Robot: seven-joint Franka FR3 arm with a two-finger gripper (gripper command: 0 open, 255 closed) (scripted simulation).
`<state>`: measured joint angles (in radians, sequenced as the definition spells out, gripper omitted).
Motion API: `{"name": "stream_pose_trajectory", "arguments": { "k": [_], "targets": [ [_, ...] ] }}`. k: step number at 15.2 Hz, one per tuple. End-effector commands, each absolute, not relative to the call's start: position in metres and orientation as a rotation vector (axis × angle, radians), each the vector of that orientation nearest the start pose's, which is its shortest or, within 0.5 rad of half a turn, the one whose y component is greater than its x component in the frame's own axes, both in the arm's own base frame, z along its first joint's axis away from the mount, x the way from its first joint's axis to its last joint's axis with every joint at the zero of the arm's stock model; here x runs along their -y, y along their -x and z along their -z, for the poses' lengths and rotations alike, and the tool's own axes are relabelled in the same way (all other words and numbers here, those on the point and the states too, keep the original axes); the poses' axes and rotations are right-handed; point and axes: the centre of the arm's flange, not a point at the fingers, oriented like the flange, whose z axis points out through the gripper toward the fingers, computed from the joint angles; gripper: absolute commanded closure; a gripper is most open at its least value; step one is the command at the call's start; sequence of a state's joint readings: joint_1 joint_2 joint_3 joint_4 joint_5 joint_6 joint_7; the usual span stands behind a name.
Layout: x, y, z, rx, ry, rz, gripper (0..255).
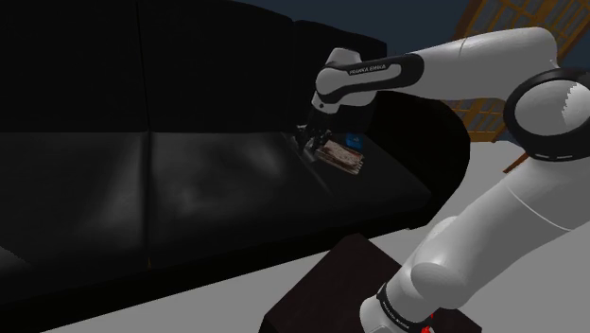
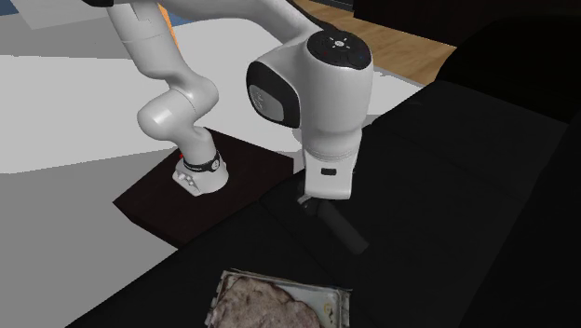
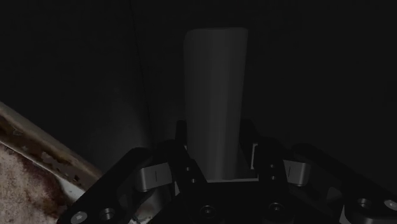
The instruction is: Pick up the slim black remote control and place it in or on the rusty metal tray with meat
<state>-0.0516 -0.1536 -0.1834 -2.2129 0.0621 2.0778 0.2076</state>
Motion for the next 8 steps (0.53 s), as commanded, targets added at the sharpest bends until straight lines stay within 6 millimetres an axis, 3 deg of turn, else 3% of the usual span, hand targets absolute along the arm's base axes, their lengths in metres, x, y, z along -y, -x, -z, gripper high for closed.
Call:
{"name": "stream_pose_trajectory", "arguments": {
  "k": [1, 8],
  "targets": [
    [0.115, -0.487, -0.455, -0.713, 2.975, 0.025, 255],
    [0.115, -0.487, -0.488, -0.713, 2.975, 0.025, 255]
  ]
}}
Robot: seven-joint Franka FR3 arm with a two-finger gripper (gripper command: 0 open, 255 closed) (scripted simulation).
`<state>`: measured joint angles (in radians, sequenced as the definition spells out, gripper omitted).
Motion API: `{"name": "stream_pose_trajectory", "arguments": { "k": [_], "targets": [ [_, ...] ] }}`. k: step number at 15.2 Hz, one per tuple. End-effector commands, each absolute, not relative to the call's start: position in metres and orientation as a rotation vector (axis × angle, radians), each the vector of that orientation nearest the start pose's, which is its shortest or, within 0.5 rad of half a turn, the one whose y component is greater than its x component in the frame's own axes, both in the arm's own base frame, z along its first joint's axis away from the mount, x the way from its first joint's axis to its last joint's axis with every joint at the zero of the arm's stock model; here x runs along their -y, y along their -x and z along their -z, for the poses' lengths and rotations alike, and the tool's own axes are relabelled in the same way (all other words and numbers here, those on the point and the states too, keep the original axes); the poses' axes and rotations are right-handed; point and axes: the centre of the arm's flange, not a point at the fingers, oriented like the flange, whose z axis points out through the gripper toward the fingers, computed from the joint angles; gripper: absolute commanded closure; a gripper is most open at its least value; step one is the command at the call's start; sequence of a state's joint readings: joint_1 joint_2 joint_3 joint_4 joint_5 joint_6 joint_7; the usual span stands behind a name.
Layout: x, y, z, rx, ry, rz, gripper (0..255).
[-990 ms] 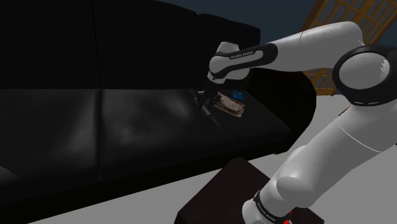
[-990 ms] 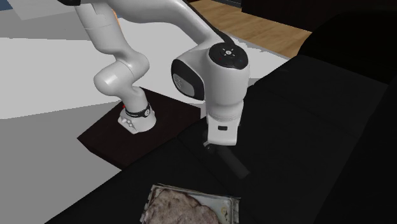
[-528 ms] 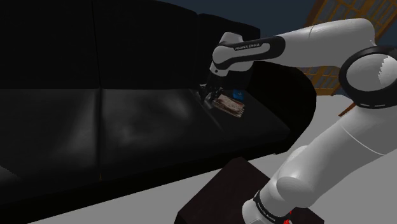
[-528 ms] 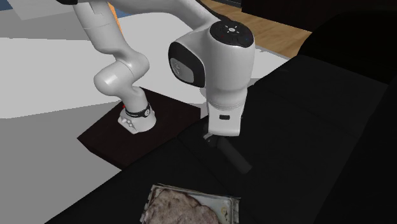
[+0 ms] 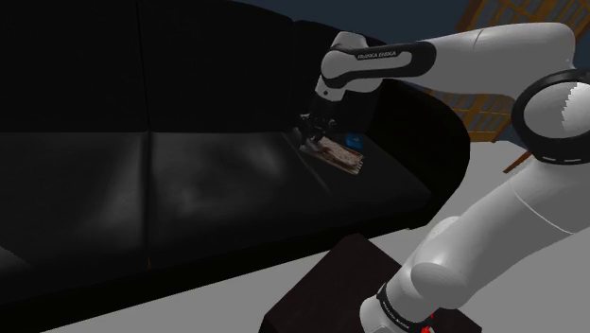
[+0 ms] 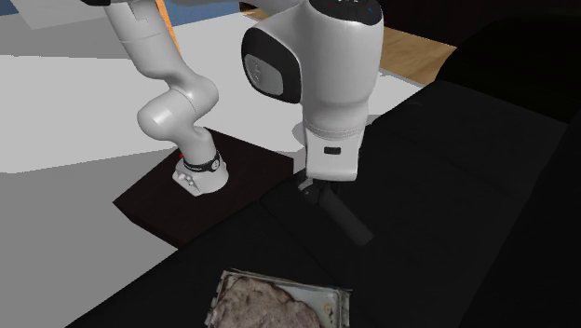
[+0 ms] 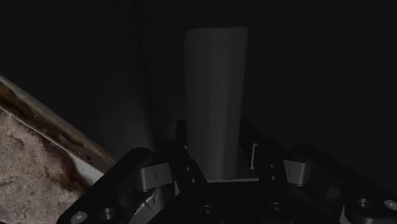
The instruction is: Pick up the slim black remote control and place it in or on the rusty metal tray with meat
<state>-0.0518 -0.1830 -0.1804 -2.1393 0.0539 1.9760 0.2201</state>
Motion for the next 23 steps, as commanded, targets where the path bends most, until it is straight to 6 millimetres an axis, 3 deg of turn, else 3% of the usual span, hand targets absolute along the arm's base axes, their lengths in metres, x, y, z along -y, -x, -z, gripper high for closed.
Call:
{"name": "stream_pose_trajectory", "arguments": {
  "k": [1, 17, 23],
  "targets": [
    [0.129, -0.486, -0.487, -0.713, 2.975, 0.025, 255],
    [0.341, -0.471, -0.478, -0.713, 2.975, 0.025, 255],
    [0.341, -0.471, -0.446, -0.713, 2.975, 0.025, 255]
  ]
}}
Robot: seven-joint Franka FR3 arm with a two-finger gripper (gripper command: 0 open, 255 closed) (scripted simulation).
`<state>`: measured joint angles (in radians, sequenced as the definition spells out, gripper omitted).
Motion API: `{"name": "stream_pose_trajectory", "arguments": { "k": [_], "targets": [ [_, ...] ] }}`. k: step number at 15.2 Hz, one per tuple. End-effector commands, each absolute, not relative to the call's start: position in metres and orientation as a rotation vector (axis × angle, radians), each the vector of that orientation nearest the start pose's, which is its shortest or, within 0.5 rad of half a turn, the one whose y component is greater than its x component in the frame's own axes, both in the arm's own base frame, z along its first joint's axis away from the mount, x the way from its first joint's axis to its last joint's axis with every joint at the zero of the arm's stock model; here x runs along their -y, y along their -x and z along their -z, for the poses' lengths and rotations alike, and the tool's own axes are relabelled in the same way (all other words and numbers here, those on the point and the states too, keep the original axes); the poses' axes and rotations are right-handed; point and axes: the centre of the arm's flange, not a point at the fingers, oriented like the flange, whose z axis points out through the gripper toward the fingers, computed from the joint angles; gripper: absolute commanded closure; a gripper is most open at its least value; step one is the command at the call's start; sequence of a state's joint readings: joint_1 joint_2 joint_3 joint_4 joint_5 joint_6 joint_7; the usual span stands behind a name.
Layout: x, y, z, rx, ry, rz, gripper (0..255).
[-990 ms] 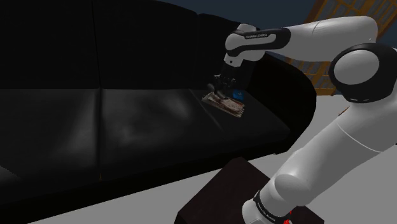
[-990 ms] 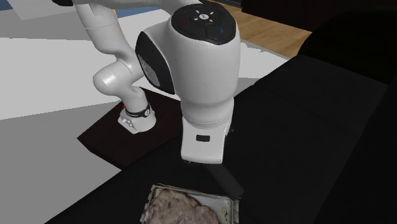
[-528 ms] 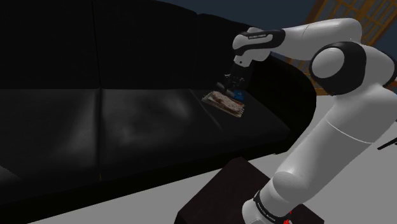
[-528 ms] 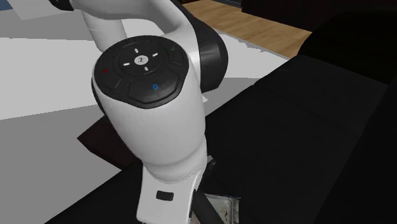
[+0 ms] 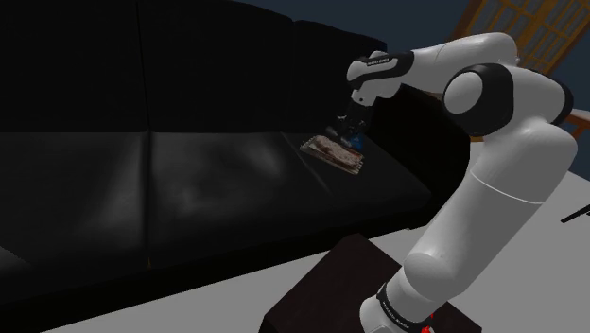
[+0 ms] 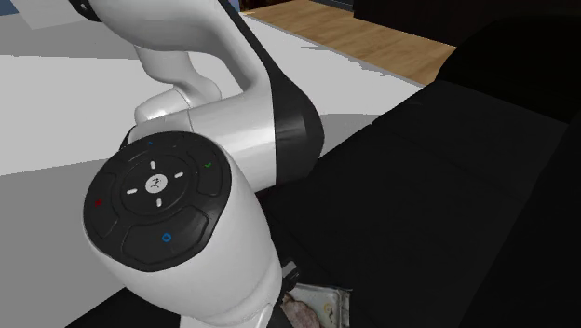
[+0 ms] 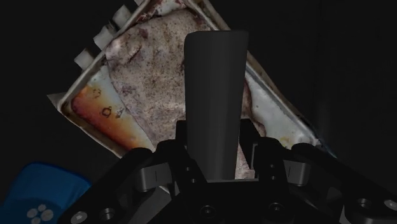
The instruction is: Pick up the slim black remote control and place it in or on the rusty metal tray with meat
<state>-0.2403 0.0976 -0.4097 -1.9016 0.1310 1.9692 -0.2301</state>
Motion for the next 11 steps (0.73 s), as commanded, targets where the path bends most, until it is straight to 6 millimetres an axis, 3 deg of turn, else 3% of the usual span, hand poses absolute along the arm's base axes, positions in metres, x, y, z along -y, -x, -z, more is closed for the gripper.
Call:
{"name": "stream_pose_trajectory", "arguments": {
  "k": [1, 5, 11],
  "targets": [
    [0.341, -0.471, -0.441, -0.713, 2.975, 0.025, 255],
    [0.341, -0.471, -0.418, -0.713, 2.975, 0.025, 255],
    [0.341, -0.471, -0.418, -0.713, 2.975, 0.025, 255]
  ]
}}
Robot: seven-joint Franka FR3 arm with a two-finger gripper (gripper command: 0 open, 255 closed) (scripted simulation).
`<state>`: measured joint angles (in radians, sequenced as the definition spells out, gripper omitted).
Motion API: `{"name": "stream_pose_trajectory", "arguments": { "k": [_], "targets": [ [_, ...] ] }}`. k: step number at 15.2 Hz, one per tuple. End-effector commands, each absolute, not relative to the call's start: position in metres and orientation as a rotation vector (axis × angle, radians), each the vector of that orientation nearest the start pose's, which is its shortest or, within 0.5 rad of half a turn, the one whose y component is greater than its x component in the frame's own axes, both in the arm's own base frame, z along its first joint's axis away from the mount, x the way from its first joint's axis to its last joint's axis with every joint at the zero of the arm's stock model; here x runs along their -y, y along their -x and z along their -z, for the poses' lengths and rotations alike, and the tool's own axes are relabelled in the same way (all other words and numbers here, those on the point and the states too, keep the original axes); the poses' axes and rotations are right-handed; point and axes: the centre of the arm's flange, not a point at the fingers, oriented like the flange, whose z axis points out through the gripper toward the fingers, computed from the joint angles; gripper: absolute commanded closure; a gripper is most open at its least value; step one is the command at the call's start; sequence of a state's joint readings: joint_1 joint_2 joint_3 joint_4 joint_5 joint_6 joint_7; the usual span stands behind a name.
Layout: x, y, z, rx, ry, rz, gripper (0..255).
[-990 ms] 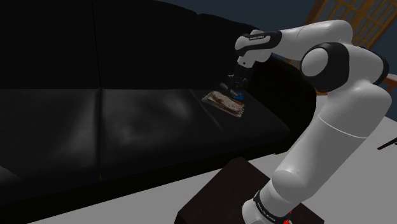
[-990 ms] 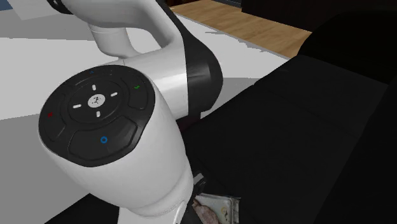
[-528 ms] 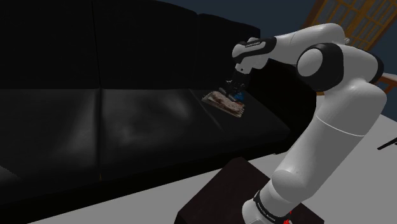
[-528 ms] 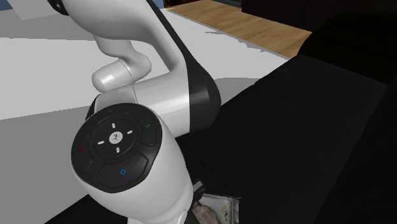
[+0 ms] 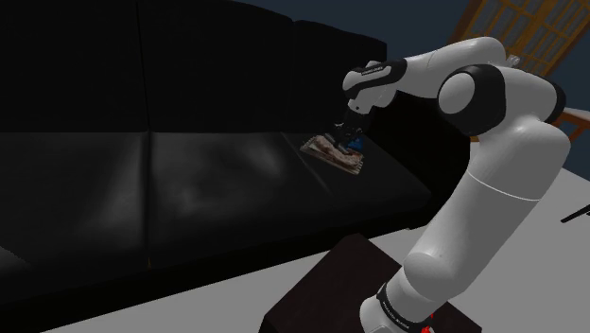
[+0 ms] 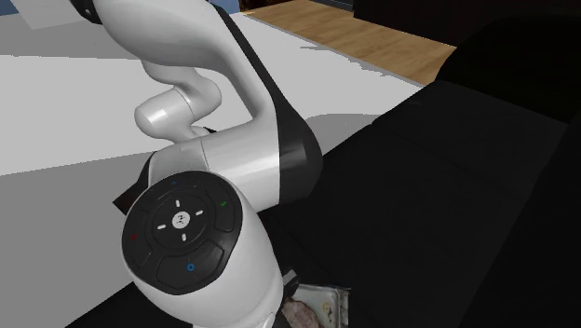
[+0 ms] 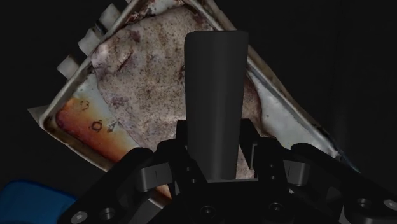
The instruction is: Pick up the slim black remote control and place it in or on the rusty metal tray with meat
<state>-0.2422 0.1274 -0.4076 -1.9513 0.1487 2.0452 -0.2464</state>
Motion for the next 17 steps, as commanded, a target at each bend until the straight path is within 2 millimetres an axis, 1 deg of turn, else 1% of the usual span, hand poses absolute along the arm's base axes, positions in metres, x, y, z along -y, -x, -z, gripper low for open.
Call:
{"name": "stream_pose_trajectory", "arguments": {
  "k": [1, 2, 3, 8, 11, 12, 17],
  "targets": [
    [0.341, -0.471, -0.418, -0.713, 2.975, 0.025, 255],
    [0.341, -0.471, -0.418, -0.713, 2.975, 0.025, 255],
    [0.341, -0.471, -0.418, -0.713, 2.975, 0.025, 0],
    [0.341, -0.471, -0.418, -0.713, 2.975, 0.025, 0],
    [0.344, -0.470, -0.457, -0.713, 2.975, 0.025, 0],
    [0.344, -0.470, -0.467, -0.713, 2.975, 0.025, 0],
    [0.344, -0.470, -0.467, -0.713, 2.975, 0.025, 0]
  ]
}}
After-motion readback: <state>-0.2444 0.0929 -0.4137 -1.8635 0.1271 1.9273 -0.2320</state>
